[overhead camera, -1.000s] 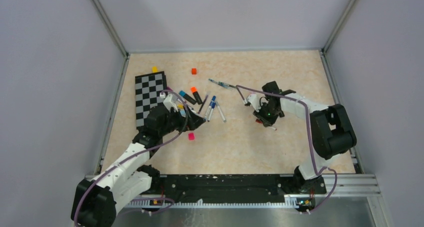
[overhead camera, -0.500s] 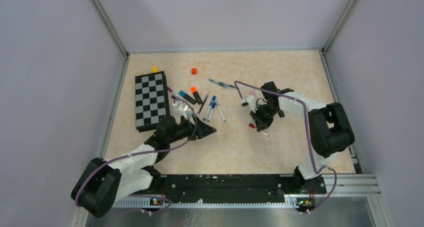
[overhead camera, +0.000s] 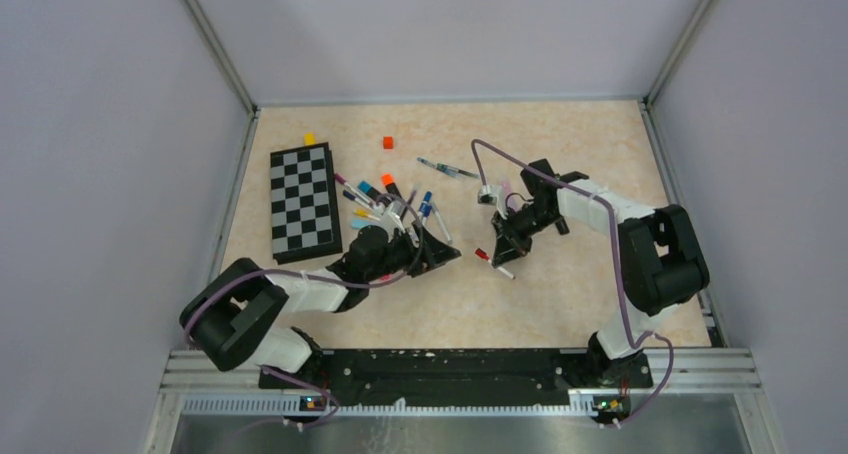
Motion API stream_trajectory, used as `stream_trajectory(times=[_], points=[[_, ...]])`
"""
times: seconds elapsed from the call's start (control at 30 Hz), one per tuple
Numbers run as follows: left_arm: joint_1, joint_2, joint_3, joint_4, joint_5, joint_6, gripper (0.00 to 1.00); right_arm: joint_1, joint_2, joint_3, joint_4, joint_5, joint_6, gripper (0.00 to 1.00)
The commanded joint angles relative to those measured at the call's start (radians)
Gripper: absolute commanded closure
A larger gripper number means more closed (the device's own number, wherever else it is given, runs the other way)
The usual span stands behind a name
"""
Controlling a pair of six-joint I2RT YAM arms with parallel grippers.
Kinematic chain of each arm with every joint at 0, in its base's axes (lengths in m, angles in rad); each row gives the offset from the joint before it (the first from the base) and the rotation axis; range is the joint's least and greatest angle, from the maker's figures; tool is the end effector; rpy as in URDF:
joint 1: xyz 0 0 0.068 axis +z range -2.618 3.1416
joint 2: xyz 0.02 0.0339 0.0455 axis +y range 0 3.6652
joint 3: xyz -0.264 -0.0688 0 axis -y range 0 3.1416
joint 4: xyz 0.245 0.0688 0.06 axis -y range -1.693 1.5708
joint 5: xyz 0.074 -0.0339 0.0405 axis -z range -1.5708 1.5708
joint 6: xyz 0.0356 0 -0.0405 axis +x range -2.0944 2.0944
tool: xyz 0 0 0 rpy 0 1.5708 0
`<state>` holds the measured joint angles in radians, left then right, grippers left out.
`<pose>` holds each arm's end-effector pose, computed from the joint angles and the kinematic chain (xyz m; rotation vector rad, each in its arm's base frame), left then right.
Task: Open the pen caps
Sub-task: Pick up the pen from the center of the board.
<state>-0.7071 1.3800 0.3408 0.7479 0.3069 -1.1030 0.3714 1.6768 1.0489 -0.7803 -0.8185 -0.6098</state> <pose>0.1825 -0.1701 0.1609 -0.1793 2.1454 -1.4560 0.2677 0.1321 0.1836 -1.3413 2.3108 1.1241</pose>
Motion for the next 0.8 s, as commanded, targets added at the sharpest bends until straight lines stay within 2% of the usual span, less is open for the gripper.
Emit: stream_trajectory(times=[0.0, 0.3, 0.63, 0.77], points=[[-0.031, 0.060, 0.105, 0.045, -0.081, -0.057, 0.25, 0.012, -0.030, 0.039, -0.009, -0.089, -0.011, 1.00], [-0.096, 0.187, 0.265, -0.109, -0.183, -0.084, 0.36, 0.012, -0.043, 0.037, 0.013, -0.088, 0.009, 1.00], [-0.158, 0.261, 0.359, -0.174, -0.242, -0.100, 0.44, 0.012, -0.064, 0.026, 0.059, -0.066, 0.046, 1.00], [-0.177, 0.282, 0.370, -0.165, -0.250, -0.120, 0.58, 0.012, -0.068, 0.021, 0.084, -0.047, 0.067, 1.00]])
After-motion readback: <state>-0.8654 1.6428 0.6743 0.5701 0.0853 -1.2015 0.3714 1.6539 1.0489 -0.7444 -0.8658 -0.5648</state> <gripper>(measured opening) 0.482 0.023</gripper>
